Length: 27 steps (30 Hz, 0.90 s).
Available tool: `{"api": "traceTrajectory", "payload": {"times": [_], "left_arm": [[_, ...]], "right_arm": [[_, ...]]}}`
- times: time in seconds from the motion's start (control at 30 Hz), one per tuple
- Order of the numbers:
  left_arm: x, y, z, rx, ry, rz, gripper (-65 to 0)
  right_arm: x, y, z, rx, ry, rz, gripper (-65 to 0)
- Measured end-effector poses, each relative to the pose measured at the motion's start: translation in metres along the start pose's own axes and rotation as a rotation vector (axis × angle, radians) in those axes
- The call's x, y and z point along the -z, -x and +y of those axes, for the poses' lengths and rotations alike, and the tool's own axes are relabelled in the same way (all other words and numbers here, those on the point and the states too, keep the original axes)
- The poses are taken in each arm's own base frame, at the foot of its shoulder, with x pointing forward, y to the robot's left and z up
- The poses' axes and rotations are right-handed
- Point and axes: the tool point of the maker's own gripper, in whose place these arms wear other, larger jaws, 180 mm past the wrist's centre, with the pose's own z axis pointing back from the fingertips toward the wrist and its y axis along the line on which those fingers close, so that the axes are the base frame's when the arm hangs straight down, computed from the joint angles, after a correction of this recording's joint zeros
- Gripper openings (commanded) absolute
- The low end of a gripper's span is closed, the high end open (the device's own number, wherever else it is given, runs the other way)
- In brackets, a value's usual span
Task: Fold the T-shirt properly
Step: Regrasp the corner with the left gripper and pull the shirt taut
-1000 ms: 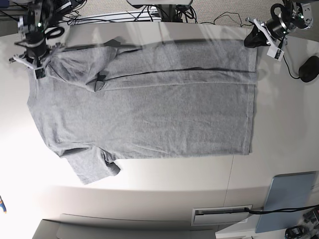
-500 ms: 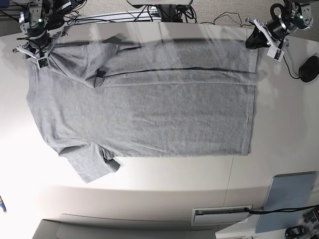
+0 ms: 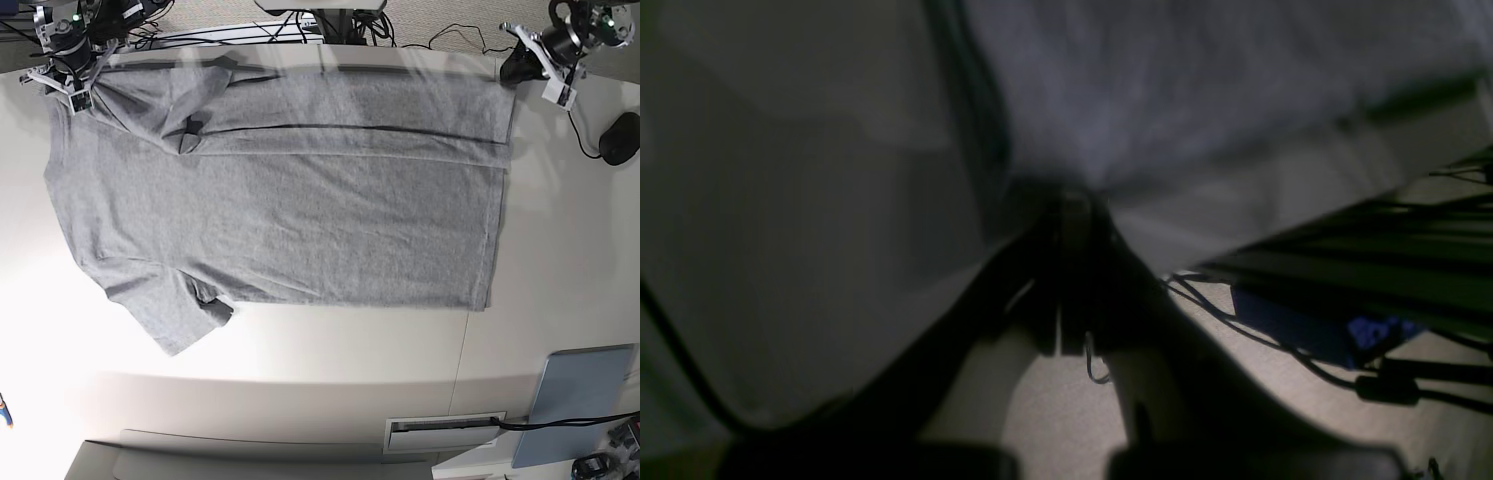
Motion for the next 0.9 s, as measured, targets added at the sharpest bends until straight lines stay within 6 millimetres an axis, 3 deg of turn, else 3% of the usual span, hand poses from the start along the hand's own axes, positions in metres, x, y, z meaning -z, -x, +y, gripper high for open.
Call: {"api": "traceTrajectory", "payload": {"times": [0.13,0.27,0.3,0.43,0.5,0.6,0.7,0.8,0.9], "left_arm": [[-0.013,0.012,0.007,-0.024,-0.03,0.03,-65.0],[-0.031,0.032,0.028,-0.043,-0.116,0.133,-65.0],[-0.036,0.023,0.026,-0.055,-0.097,0.088,-65.0],[-0.04,-0.047,0.014,-0.037,-0.04,-0.142,-65.0],[-0.036,-0.068,0.007,-0.036,-0.002,-0.209,-65.0],[-0.016,-0.075,0.0,-0.046,0.012,-0.196,-65.0],[0.004,-0.089,-0.022,-0.031,0.079,-0.202,-65.0],[0.022,-0.09,-0.037,-0.014,0.1,-0.166,-65.0],[0.037,-0.087,-0.038,0.006,0.061,-0.117,-65.0]], "right_arm": [[-0.004,-0.002,0.0,-0.019,-0.001,0.014,-65.0],[-0.009,-0.012,0.002,-0.027,-0.005,-0.008,-65.0],[-0.01,-0.015,0.001,-0.03,-0.002,-0.016,-65.0],[-0.011,-0.02,0.0,-0.031,-0.001,-0.035,-65.0],[-0.011,-0.02,0.001,-0.03,-0.001,-0.036,-65.0],[-0.011,-0.02,0.001,-0.031,-0.003,-0.036,-65.0],[-0.011,-0.02,0.001,-0.031,-0.003,-0.035,-65.0],[-0.011,-0.02,0.001,-0.03,-0.004,-0.035,-65.0],[-0.011,-0.02,0.001,-0.031,-0.003,-0.034,-65.0]]}}
